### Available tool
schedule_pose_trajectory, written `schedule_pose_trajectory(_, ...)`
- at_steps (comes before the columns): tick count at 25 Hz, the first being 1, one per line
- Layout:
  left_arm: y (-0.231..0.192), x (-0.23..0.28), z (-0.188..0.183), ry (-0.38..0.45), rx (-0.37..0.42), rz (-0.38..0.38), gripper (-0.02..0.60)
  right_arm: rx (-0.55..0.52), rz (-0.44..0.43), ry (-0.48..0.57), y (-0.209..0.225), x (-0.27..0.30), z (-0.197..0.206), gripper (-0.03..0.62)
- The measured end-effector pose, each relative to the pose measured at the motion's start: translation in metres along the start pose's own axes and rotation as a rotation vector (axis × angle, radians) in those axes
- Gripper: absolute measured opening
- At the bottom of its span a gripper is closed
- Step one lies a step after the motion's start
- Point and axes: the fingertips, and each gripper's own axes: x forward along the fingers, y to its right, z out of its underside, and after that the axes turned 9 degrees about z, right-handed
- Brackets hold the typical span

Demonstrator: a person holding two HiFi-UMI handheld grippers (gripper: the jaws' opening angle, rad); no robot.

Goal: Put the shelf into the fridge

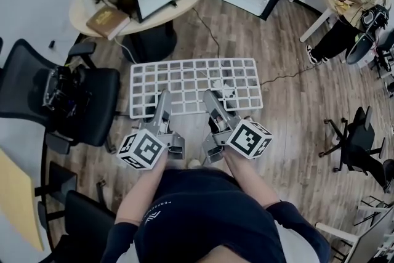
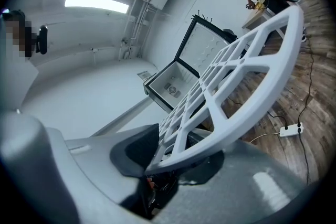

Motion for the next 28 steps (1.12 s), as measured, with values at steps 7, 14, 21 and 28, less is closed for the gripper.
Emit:
schedule_pose_trajectory(7,-0.005,0.020,-0.001,0.002,-0.005,-0.054,0.144,0.012,-0.020,-0.043,0.008,0.020,-0.015,0.112)
schedule_pose_trajectory(14,-0.024,0.052,-0.006,0.003,0.001,-0.077,0.144,0.024,-0.020,-0.067,0.023,0.055,-0.027,0.112)
schedule_pose_trajectory(21,-0.053,0.110,-0.019,0.035,-0.043,-0.098,0.143,0.003,-0.025,-0.090,0.035,0.115,-0.062,0.113)
schedule_pose_trajectory(28,-0.080,0.160,-0.045,0.066,-0.050,-0.127,0.141,-0.007,-0.040,-0.123,0.038,0.176,-0.091,0.112)
